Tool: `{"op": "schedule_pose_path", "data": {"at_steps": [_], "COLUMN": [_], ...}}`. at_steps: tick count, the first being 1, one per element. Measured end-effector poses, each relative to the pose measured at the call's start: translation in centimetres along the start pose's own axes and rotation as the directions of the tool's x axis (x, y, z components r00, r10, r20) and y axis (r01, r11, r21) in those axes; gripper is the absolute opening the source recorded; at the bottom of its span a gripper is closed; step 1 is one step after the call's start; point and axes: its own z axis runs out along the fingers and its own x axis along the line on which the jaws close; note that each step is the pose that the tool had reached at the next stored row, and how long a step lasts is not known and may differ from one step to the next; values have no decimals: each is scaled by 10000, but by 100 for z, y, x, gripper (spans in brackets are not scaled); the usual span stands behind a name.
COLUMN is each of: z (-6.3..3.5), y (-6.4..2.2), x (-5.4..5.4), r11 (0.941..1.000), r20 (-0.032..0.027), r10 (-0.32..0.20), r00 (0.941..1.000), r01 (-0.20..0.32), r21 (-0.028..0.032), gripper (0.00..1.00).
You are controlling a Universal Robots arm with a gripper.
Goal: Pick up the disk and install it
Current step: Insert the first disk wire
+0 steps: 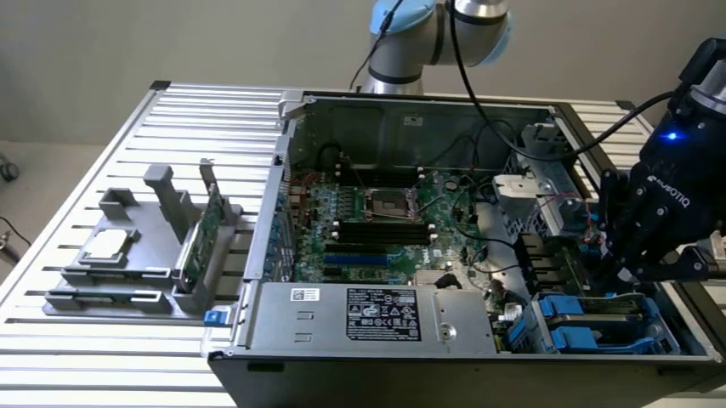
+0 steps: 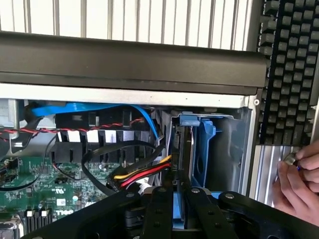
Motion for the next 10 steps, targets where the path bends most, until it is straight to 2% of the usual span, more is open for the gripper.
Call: {"op": "schedule_pose_path", "data": {"at_steps": [4,5,7,10], "z": [8,7,7,6], "y": [41,54,70,104], "x": [8,9,10,9], "r11": [9999,9998,9995,9992], "r20": [-4,-4,-8,-10], "r10": [65,63,55,58], "r00": [10000,10000,10000,10000], "r01": [-65,-63,-55,-58], "r21": [133,173,304,406], "gripper": [16,16,16,16]}}
